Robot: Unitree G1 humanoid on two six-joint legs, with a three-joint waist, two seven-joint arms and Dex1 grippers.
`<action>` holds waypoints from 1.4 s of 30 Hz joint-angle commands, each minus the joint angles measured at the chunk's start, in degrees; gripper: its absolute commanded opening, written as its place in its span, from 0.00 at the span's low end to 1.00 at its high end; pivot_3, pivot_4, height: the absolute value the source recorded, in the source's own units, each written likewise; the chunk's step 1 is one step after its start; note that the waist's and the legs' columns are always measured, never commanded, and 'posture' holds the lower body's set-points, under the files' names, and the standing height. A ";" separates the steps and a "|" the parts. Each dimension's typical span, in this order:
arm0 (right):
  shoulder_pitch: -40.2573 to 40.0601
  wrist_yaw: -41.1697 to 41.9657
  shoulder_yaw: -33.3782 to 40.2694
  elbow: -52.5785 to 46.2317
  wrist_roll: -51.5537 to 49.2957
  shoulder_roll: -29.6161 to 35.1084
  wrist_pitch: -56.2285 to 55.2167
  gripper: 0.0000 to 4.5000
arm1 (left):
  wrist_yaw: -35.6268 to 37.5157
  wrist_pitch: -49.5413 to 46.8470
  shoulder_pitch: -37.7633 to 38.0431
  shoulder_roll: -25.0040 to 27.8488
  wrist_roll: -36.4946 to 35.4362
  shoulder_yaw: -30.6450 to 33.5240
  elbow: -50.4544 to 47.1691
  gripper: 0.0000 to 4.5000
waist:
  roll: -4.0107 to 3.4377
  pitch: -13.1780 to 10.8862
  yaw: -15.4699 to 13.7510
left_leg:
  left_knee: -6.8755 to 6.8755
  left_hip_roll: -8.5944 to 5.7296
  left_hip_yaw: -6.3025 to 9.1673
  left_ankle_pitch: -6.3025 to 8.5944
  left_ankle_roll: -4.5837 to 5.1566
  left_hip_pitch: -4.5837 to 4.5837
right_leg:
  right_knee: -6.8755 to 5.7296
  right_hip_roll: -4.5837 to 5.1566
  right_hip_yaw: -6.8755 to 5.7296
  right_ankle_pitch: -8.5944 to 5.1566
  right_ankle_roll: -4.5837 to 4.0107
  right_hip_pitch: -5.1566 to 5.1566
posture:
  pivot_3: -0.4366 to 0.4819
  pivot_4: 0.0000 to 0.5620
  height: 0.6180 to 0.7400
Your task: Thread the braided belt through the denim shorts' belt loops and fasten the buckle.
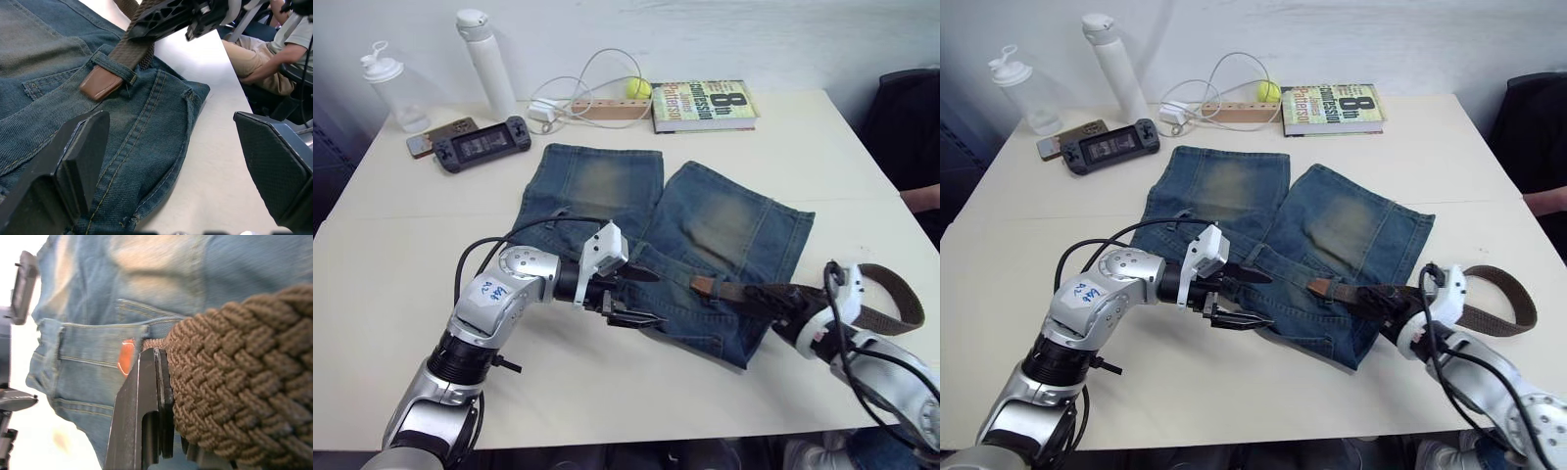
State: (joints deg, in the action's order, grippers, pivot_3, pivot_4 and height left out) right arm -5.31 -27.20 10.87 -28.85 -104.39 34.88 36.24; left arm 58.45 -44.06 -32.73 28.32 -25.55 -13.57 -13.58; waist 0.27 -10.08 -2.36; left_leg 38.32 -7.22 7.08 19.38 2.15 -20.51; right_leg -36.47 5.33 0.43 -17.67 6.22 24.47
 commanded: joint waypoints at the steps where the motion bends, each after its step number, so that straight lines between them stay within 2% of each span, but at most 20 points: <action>1: 2.77 1.87 -3.37 0.74 4.10 -4.52 -1.13 0.00 | 0.00 0.28 -0.76 0.61 -0.70 0.17 -2.26 0.98 | 0.00 0.00 0.28 | -0.01 0.00 0.00 0.00 0.00 0.00 | 0.00 0.00 0.00 0.00 0.00 0.01 | 0.48 0.27 1.00; 8: 6.36 4.76 -6.39 5.38 11.59 -10.91 -0.54 0.00 | -0.27 0.48 -1.14 0.84 -0.59 0.11 -2.10 0.98 | -0.03 0.02 1.03 | -0.05 -0.01 0.02 0.00 -0.01 0.00 | -0.04 -0.01 -0.01 -0.02 -0.05 0.06 | 0.48 0.27 1.00; 13: 0.75 5.58 -1.16 1.85 8.23 -10.85 -0.92 0.45 | -0.10 1.14 -1.38 0.15 -0.38 -0.66 -1.59 1.00 | -0.05 0.03 1.03 | -0.06 0.00 0.03 -0.01 -0.02 0.01 | -0.05 -0.01 -0.02 -0.03 -0.06 0.06 | 0.48 0.27 1.00; 14: -0.76 5.37 0.06 0.79 7.57 -10.56 -1.27 0.60 | 0.00 1.23 -1.36 0.07 -0.44 -0.76 -1.60 1.00 | -0.06 0.04 1.03 | -0.06 -0.01 0.03 -0.01 -0.02 0.01 | -0.05 -0.01 -0.02 -0.03 -0.06 0.06 | 0.48 0.27 1.00; 15: -3.43 5.92 2.34 -0.95 6.53 -11.11 -2.55 0.64 | 0.32 1.23 -1.37 0.09 -0.69 -0.81 -1.67 1.00 | -0.08 0.05 0.74 | -0.06 -0.01 0.03 -0.01 -0.02 0.01 | -0.05 -0.01 -0.01 -0.03 -0.06 0.06 | 0.48 0.27 1.00; 18: -9.72 7.11 6.86 -4.44 3.87 -12.69 -5.01 0.64 | 0.61 1.42 -1.48 -0.03 -0.75 -1.00 -1.37 1.00 | -0.06 0.07 0.07 | -0.05 -0.08 0.16 -0.01 -0.01 0.01 | -0.03 0.05 -0.06 -0.03 -0.05 -0.03 | 0.48 0.27 1.00; 21: -12.72 7.90 8.60 -6.30 2.23 -13.93 -6.80 0.64 | 1.00 1.79 -1.85 -0.52 -0.61 -1.61 -0.72 1.00 | -0.04 0.08 0.22 | -0.03 -0.09 0.08 0.00 0.00 0.02 | -0.02 0.05 0.01 -0.02 -0.03 -0.04 | 0.48 0.27 1.00; 27: -15.29 9.05 9.81 -6.99 2.43 -16.03 -9.24 0.64 | 2.00 2.45 -2.97 -0.94 -0.35 -2.45 0.59 1.00 | -0.05 0.08 0.93 | -0.18 0.01 0.09 -0.06 -0.12 0.10 | -0.11 -0.02 0.02 -0.05 -0.10 0.02 | 0.48 0.27 1.00; 32: -14.81 9.99 7.99 -6.54 3.44 -16.51 -9.47 0.64 | 2.34 2.79 -3.34 -0.81 -0.26 -2.80 1.05 1.00 | -0.06 0.08 0.93 | -0.17 -0.01 0.08 -0.06 -0.12 0.10 | -0.10 -0.02 0.03 -0.05 -0.10 0.02 | 0.48 0.27 1.00; 35: -13.48 10.75 5.40 -6.12 5.04 -15.42 -7.59 0.45 | 2.39 3.11 -3.65 -0.65 0.22 -3.06 1.29 1.00 | -0.06 0.08 0.94 | -0.17 0.00 0.09 -0.06 -0.12 0.10 | -0.10 -0.02 0.03 -0.05 -0.10 0.02 | 0.48 0.27 1.00; 39: -6.98 10.77 1.41 -2.29 7.93 -13.65 -4.94 0.01 | 1.96 3.10 -3.75 -0.96 0.06 -3.05 1.38 1.00 | -0.06 0.08 1.01 | -0.15 -0.01 0.09 -0.06 -0.12 0.10 | -0.09 -0.02 0.02 -0.05 -0.10 0.02 | 0.48 0.27 1.00; 42: -3.82 9.11 -0.01 0.21 7.55 -13.34 -3.63 0.01 | 1.48 2.91 -3.78 -1.16 -0.02 -3.00 1.17 1.00 | -0.06 0.08 1.02 | -0.16 0.00 0.10 -0.06 -0.12 0.10 | -0.10 -0.02 0.01 -0.06 -0.11 0.05 | 0.48 0.27 1.00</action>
State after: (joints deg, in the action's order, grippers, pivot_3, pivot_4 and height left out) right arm -9.78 -17.39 11.42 -28.80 -96.46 20.98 31.57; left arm 60.08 -41.75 -35.73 27.39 -25.37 -16.89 -10.91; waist 0.22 -10.00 -1.35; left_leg 38.15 -7.23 7.17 19.32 2.03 -20.41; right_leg -36.57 5.31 0.45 -17.73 6.11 24.53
